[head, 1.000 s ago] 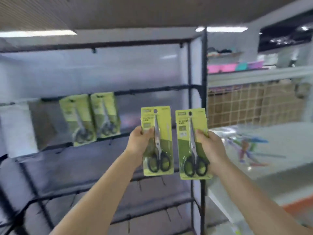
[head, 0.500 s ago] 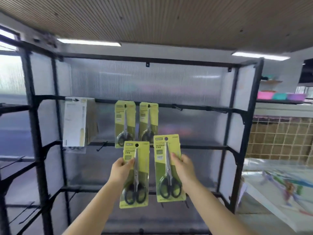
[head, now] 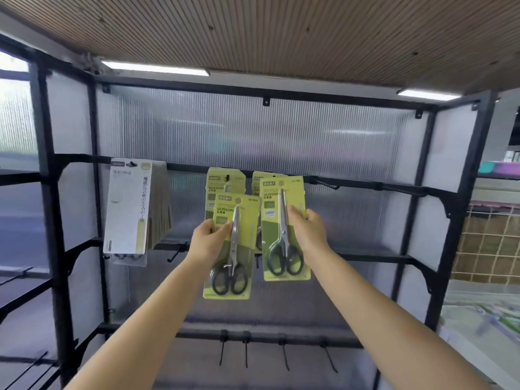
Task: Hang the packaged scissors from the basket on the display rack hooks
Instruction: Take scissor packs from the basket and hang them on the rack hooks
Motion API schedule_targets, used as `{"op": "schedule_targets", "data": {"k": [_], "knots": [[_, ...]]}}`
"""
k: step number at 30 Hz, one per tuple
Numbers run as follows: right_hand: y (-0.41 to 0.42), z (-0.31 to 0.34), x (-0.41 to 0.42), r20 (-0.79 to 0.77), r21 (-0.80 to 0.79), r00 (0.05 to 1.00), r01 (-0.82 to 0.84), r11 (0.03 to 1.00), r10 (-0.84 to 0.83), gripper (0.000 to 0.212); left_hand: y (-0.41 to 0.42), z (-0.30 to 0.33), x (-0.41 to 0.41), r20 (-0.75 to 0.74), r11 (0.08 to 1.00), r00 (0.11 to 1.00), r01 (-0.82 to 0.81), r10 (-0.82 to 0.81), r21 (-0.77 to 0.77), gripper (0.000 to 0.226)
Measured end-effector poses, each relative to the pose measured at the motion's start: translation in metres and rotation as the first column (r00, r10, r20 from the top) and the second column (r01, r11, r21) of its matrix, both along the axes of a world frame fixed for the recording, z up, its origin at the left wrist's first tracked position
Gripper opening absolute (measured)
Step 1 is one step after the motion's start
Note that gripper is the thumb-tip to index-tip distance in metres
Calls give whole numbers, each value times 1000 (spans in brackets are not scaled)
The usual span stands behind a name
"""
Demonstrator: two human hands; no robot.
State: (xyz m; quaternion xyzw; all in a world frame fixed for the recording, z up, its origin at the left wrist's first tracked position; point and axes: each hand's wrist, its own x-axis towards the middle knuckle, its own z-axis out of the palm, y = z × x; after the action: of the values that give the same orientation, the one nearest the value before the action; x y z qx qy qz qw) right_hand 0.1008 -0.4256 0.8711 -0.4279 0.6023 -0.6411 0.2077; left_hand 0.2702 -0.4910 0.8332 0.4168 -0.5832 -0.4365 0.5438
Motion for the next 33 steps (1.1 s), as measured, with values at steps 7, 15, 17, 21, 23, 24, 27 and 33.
{"op": "schedule_targets", "data": {"k": [7,15,17,21,23,24,27,33], "knots": [[-25,3,3,-8,-52,1000,23,998,-24,51,-16,4,3,-64,1000,998,-24,24,5,21],[-53,-11,-2,-10,-24,999,34,999,-34,42,-20,10,9,-117,1000,993,-25,24,-2,15],[-60,-15,-4,-42,-23,999,28,999,-29,36,-22,9,10,-100,999,994,-33,33,1,18],[-75,-17,-9,-151,-22,986,69,997,-71,33,-26,8,11,-107,1000,994,-23,23,7,21],[-81,-17,-12,-223,-21,969,104,994,-106,33,-28,7,11,-104,1000,994,-17,18,11,20],[-84,-17,-14,-265,-13,956,125,992,-124,34,-29,7,11,-100,1000,995,-16,17,8,20],[-93,-17,-19,-350,14,926,157,988,-142,36,-31,6,12,-82,1000,997,-7,6,-12,20],[-105,-17,-25,-424,25,890,196,980,-167,49,-33,3,14,-38,1000,999,17,-17,-5,16]]}}
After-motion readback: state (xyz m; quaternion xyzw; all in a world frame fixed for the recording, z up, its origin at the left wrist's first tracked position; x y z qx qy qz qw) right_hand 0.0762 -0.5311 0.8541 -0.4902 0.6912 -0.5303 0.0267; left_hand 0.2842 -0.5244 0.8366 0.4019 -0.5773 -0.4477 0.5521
